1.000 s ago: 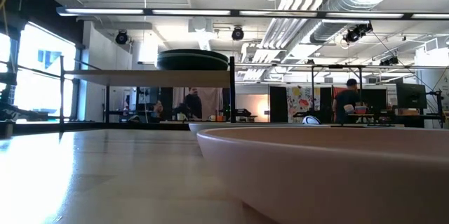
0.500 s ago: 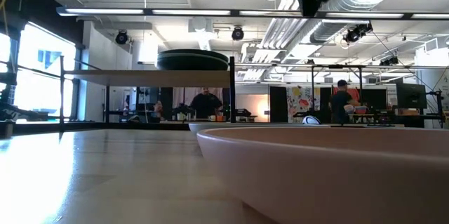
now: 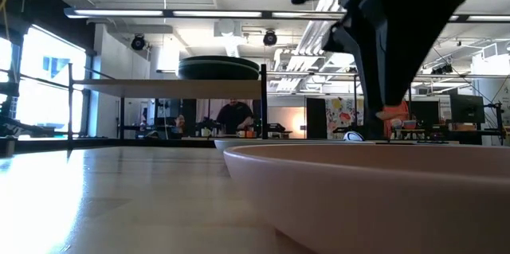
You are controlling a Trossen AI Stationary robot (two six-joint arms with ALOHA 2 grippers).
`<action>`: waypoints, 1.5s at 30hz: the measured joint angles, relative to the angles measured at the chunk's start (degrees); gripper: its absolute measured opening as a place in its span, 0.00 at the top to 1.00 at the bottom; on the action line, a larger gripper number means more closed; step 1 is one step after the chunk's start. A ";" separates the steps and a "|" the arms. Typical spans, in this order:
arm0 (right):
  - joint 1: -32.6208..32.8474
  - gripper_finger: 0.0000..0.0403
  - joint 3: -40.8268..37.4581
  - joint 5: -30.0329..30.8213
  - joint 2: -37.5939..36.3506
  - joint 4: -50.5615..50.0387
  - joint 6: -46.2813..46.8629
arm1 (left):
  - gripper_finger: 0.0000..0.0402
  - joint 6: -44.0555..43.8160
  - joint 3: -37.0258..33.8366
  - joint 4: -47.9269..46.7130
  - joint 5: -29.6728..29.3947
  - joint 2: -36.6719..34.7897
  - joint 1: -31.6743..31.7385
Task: Place and stack plates onto a shelf
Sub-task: Stack the pink plate on top of the dark green plate on the shelf
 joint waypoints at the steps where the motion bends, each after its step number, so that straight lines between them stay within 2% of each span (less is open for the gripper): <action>1: 0.00 0.81 -0.81 0.30 0.00 0.82 0.38 | 0.81 0.00 0.00 0.00 -0.27 0.00 0.00; 9: 0.00 0.81 -4.59 1.43 0.00 3.00 2.80 | 0.81 0.00 0.00 -0.06 -0.46 0.00 0.00; 14: 0.00 0.81 -6.18 -0.11 -0.07 6.41 3.76 | 0.81 0.00 0.00 -0.07 -0.47 0.00 0.00; 21: -0.08 0.81 -6.21 1.36 -0.07 6.75 3.83 | 0.81 0.50 0.00 -0.20 -0.48 0.00 0.00; 41: -0.13 0.81 -6.23 -0.65 2.47 9.33 3.89 | 0.81 0.48 0.02 -0.24 -0.52 -0.02 0.00; 45: -0.16 0.87 -6.23 -0.63 2.47 9.29 4.29 | 0.81 0.49 0.02 -0.26 -0.56 -0.02 0.00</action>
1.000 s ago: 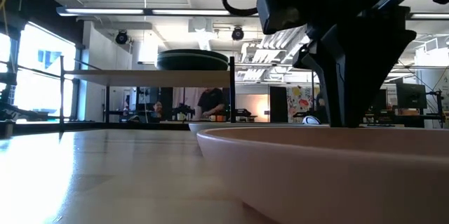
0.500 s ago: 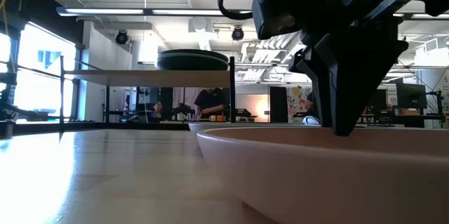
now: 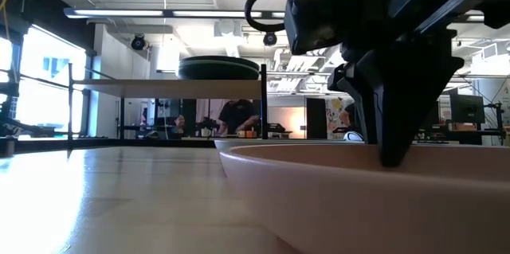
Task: Place and stack plates onto a shelf
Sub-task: Stack the pink plate on top of the dark green plate on the shelf
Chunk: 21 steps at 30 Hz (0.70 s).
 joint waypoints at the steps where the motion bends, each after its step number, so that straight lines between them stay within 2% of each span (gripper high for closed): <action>1: -0.07 0.91 0.00 -0.01 0.00 -0.07 0.54 | 0.81 0.02 0.00 0.00 0.00 0.00 0.00; 4: -0.12 0.98 0.00 -0.08 -0.02 -0.64 1.11 | 0.81 -0.01 0.00 0.00 -0.04 0.00 0.00; 13: -0.39 1.00 1.85 -0.12 -0.02 -4.46 0.74 | 0.81 -0.03 0.00 0.02 -0.02 0.00 0.02; 21: -0.50 1.00 8.13 -0.04 -0.02 -11.47 -2.14 | 0.81 -1.08 0.00 0.00 0.00 0.00 0.48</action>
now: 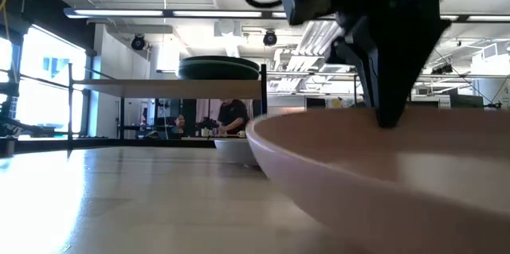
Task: Place and stack plates onto a shelf
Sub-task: Stack the pink plate on top of the dark green plate on the shelf
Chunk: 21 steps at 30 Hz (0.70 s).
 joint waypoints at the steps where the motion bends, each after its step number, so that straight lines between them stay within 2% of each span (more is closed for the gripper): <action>1: -0.01 1.00 1.03 0.01 0.00 -0.87 -0.33 | 0.81 0.00 0.00 0.02 0.02 0.00 0.29; 13: -2.61 1.00 16.09 5.75 0.00 -15.02 -2.32 | 0.81 0.07 0.00 0.01 0.17 0.00 4.96; 21: -5.30 1.00 25.29 8.60 0.00 -21.61 -1.97 | 0.81 -1.45 0.00 0.02 0.20 0.00 10.30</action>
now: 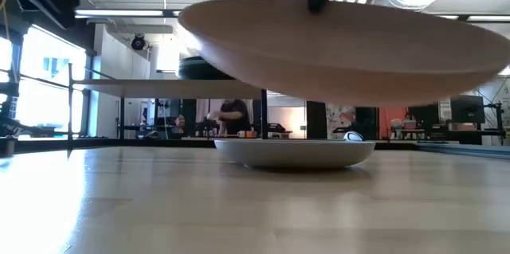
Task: Place and stack plates onto a shelf
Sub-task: Stack the pink plate on top of the dark green plate on the shelf
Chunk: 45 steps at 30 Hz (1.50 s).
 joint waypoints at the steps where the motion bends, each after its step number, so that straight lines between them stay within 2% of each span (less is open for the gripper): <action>1: -0.54 1.00 0.92 0.47 0.00 -1.01 0.15 | 0.81 -0.49 0.00 0.00 0.02 0.00 0.93; 11: -8.11 1.00 9.20 2.72 -0.07 -11.90 -0.09 | 0.81 -1.05 0.00 0.02 0.29 0.00 10.88; 20: -14.20 1.00 15.70 3.03 -1.40 -12.25 -4.95 | 0.81 5.98 0.02 0.01 3.12 -1.92 18.78; 32: -23.68 1.00 16.26 3.40 -4.92 -12.25 -7.11 | 0.86 11.14 0.02 1.42 3.13 -10.39 29.41; 41: -28.05 1.00 16.26 4.32 -4.90 -12.24 -7.30 | 0.85 16.44 0.04 8.02 3.18 -11.30 35.42; 45: -29.11 1.00 16.26 4.66 -4.90 -12.23 -7.02 | 0.82 17.10 0.04 9.66 5.22 -11.30 38.05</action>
